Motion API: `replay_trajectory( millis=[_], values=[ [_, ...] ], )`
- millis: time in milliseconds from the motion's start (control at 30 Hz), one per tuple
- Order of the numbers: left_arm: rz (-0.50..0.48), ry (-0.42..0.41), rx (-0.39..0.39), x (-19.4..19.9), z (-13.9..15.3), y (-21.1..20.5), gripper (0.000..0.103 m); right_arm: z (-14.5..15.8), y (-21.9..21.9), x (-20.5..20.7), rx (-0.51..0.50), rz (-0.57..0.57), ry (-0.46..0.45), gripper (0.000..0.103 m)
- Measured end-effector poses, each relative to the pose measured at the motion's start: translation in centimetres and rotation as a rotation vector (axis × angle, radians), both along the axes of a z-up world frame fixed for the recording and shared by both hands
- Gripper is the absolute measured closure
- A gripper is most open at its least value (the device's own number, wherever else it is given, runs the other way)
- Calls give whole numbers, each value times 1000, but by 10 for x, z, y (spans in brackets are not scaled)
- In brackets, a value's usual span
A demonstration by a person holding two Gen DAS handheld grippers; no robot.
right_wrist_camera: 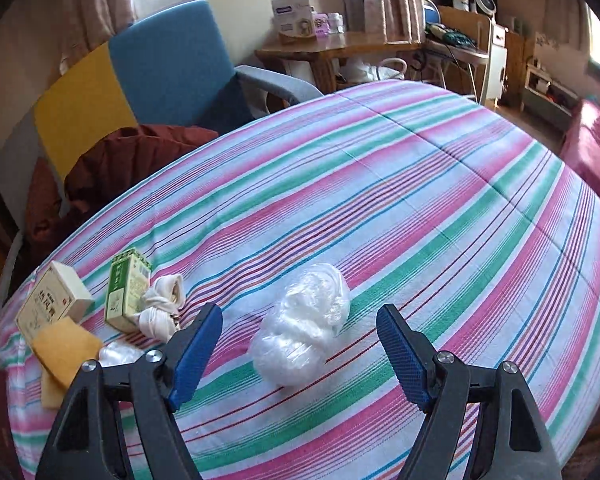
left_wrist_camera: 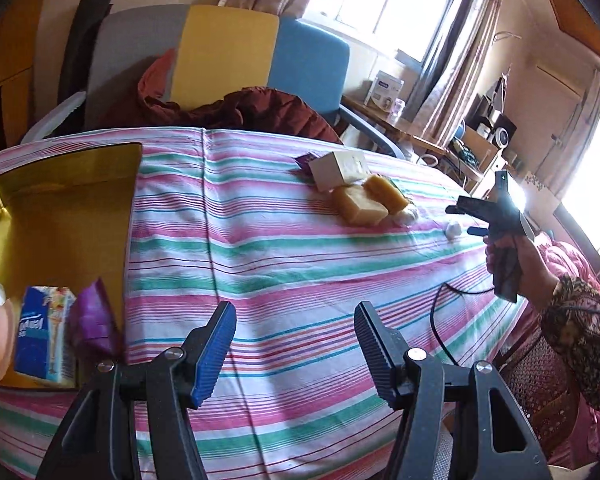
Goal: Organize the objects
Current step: 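Reach the right gripper to the plastic-wrapped white bundle and grasp it, then grasp the yellow sponge block with the left gripper while the right lifts the bundle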
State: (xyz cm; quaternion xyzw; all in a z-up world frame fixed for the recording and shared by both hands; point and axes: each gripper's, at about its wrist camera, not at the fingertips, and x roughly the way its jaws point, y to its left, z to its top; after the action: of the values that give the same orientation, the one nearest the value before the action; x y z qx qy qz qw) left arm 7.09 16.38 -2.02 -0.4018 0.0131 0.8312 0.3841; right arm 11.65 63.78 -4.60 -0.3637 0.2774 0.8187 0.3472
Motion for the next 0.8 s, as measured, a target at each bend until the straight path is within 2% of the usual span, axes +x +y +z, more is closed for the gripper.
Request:
replay_trajectory(
  millis=[167,233,400,433,467,667,800],
  values=[
    [-36,-32,-6,-7,-3,22,41,-15,20,-4,-115,-16,19,42],
    [-50,-45,0,-11,-4,32,41,-19,22,-5,-145,-18,18,44],
    [-93,-62,-11,-18,-6,63,41,-20,15,-11,-146,4,-3,53],
    [-98,-63,-11,-19,-6,67,41,-20,12,-13,-138,11,-17,56],
    [-102,-65,-10,-20,-6,73,41,-20,11,-15,-133,21,-27,64],
    [-136,-72,-25,-26,-8,108,41,-16,-1,-23,-140,87,-24,65],
    [-139,-75,-72,-35,-14,139,35,2,-21,-32,-37,158,-19,65]
  ],
)
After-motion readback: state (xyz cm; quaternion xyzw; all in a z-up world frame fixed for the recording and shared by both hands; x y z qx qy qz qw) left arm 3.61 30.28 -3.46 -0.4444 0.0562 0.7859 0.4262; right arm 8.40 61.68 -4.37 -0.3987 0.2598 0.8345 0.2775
